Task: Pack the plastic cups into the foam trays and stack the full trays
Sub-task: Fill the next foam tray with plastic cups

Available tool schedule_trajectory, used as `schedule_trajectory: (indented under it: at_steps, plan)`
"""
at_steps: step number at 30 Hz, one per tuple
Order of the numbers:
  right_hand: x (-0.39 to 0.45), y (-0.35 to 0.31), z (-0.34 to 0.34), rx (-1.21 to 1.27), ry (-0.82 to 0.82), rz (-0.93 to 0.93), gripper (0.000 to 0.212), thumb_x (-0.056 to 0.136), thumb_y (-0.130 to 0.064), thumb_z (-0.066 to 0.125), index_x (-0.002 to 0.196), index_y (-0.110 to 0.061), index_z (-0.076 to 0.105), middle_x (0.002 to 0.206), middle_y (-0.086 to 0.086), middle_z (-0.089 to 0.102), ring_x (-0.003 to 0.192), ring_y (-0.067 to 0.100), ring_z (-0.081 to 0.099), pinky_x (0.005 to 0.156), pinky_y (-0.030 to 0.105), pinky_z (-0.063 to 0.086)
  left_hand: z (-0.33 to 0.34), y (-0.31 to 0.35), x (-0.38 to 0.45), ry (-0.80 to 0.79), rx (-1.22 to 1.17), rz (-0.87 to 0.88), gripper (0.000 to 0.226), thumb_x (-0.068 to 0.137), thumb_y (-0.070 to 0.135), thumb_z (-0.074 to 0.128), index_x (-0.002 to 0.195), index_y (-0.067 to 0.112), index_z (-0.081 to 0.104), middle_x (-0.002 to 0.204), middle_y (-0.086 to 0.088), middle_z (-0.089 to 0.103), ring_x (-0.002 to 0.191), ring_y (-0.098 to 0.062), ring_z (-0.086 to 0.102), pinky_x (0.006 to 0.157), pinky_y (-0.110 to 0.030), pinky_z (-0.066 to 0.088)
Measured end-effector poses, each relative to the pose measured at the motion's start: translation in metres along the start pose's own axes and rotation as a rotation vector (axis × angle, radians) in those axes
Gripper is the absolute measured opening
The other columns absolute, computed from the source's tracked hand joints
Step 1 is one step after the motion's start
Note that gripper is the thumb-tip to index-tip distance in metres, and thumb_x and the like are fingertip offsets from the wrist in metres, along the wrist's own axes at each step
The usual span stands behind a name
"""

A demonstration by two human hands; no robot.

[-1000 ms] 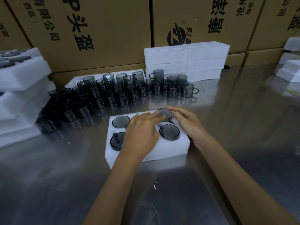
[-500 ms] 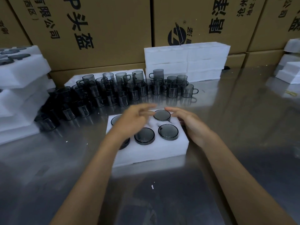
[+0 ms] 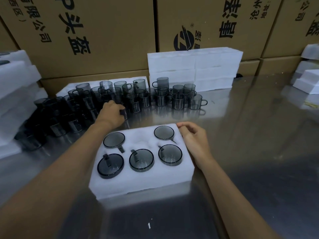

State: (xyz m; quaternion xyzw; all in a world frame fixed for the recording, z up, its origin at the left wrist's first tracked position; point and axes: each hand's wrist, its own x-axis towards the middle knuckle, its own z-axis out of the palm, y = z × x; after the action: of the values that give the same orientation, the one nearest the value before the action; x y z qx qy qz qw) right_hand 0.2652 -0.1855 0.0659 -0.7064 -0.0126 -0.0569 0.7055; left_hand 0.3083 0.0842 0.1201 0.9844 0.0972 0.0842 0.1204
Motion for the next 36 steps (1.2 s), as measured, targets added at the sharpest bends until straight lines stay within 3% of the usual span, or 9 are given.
schedule_trajectory:
  at_steps: [5, 11, 15, 18, 21, 26, 29, 32, 36]
  plan:
    - [-0.002, -0.004, 0.000, -0.010, 0.017, 0.013, 0.018, 0.090, -0.007, 0.059, 0.089, -0.015, 0.075, 0.086, 0.000, 0.076, 0.080, 0.012, 0.069, 0.072, 0.028, 0.056, -0.003, 0.007, -0.009, 0.087, -0.172, -0.049, 0.018, 0.089, 0.003, 0.067, 0.105, 0.006, 0.075, 0.112, -0.017, 0.069, 0.108, -0.033, 0.062, 0.101, -0.042, 0.049]
    - [-0.003, -0.011, -0.006, 0.079, -0.062, 0.103, 0.015, 0.093, -0.010, 0.061, 0.102, -0.018, 0.072, 0.098, 0.004, 0.072, 0.078, 0.012, 0.064, 0.063, 0.021, 0.051, -0.025, 0.023, -0.036, 0.188, -0.373, 0.038, 0.010, 0.087, 0.017, 0.075, 0.095, 0.012, 0.073, 0.083, 0.002, 0.066, 0.073, -0.005, 0.059, 0.077, -0.023, 0.052]
    - [-0.010, -0.027, -0.006, -0.139, -0.105, -0.117, 0.032, 0.091, -0.011, 0.068, 0.119, -0.025, 0.063, 0.125, -0.008, 0.063, 0.114, 0.006, 0.057, 0.096, 0.019, 0.043, -0.044, 0.044, -0.067, 0.308, -0.467, 0.158, 0.011, 0.084, 0.021, 0.078, 0.094, 0.019, 0.074, 0.075, 0.007, 0.067, 0.069, -0.002, 0.061, 0.071, -0.022, 0.052]
    - [-0.028, -0.048, 0.007, -0.215, -0.247, -0.275, 0.063, 0.082, -0.025, 0.080, 0.137, -0.036, 0.053, 0.132, -0.018, 0.056, 0.125, -0.006, 0.048, 0.091, 0.001, 0.035, -0.053, 0.060, -0.098, 0.329, -0.514, 0.251, 0.014, 0.081, 0.021, 0.080, 0.081, 0.030, 0.069, 0.070, 0.016, 0.064, 0.063, 0.004, 0.060, 0.063, -0.012, 0.049]
    - [-0.045, -0.060, 0.030, -0.328, -0.344, -0.389, 0.087, 0.069, -0.039, 0.088, 0.144, -0.039, 0.045, 0.135, -0.022, 0.052, 0.129, -0.002, 0.044, 0.096, 0.009, 0.034, -0.050, 0.071, -0.122, 0.340, -0.544, 0.290, 0.008, 0.080, 0.024, 0.080, 0.080, 0.023, 0.072, 0.072, 0.013, 0.063, 0.069, 0.001, 0.061, 0.064, -0.015, 0.050]
    - [-0.056, -0.060, 0.047, -0.446, -0.296, -0.467, 0.075, 0.072, -0.033, 0.085, 0.138, -0.029, 0.051, 0.127, -0.012, 0.061, 0.120, 0.014, 0.054, 0.100, 0.043, 0.047, -0.041, 0.067, -0.144, 0.345, -0.631, 0.284, 0.007, 0.085, 0.026, 0.077, 0.091, 0.022, 0.078, 0.082, 0.010, 0.068, 0.075, -0.001, 0.063, 0.071, -0.022, 0.053]
    - [-0.055, -0.058, 0.045, -0.534, -0.343, -0.413, 0.072, 0.071, -0.040, 0.083, 0.134, -0.037, 0.049, 0.125, -0.013, 0.061, 0.121, 0.012, 0.054, 0.102, 0.043, 0.047, -0.033, 0.050, -0.151, 0.415, -0.775, 0.242, 0.019, 0.095, 0.021, 0.065, 0.111, 0.020, 0.074, 0.103, 0.010, 0.069, 0.094, 0.003, 0.063, 0.085, -0.019, 0.051]
    - [-0.053, -0.055, 0.045, -0.522, -0.415, -0.354, 0.065, 0.072, -0.038, 0.075, 0.129, -0.043, 0.045, 0.122, -0.021, 0.063, 0.122, 0.008, 0.056, 0.105, 0.042, 0.047, -0.024, 0.036, -0.152, 0.244, -0.862, 0.167, 0.034, 0.099, 0.021, 0.057, 0.134, 0.023, 0.060, 0.126, 0.013, 0.063, 0.112, 0.006, 0.057, 0.097, -0.019, 0.048]
    - [-0.048, -0.054, 0.043, -0.529, -0.509, -0.277, 0.059, 0.079, -0.042, 0.067, 0.130, -0.051, 0.040, 0.119, -0.027, 0.061, 0.127, 0.010, 0.053, 0.108, 0.043, 0.045, -0.019, 0.032, -0.147, 0.153, -0.848, 0.186, 0.035, 0.100, 0.017, 0.055, 0.134, 0.023, 0.061, 0.127, 0.010, 0.064, 0.116, 0.001, 0.058, 0.100, -0.023, 0.048]
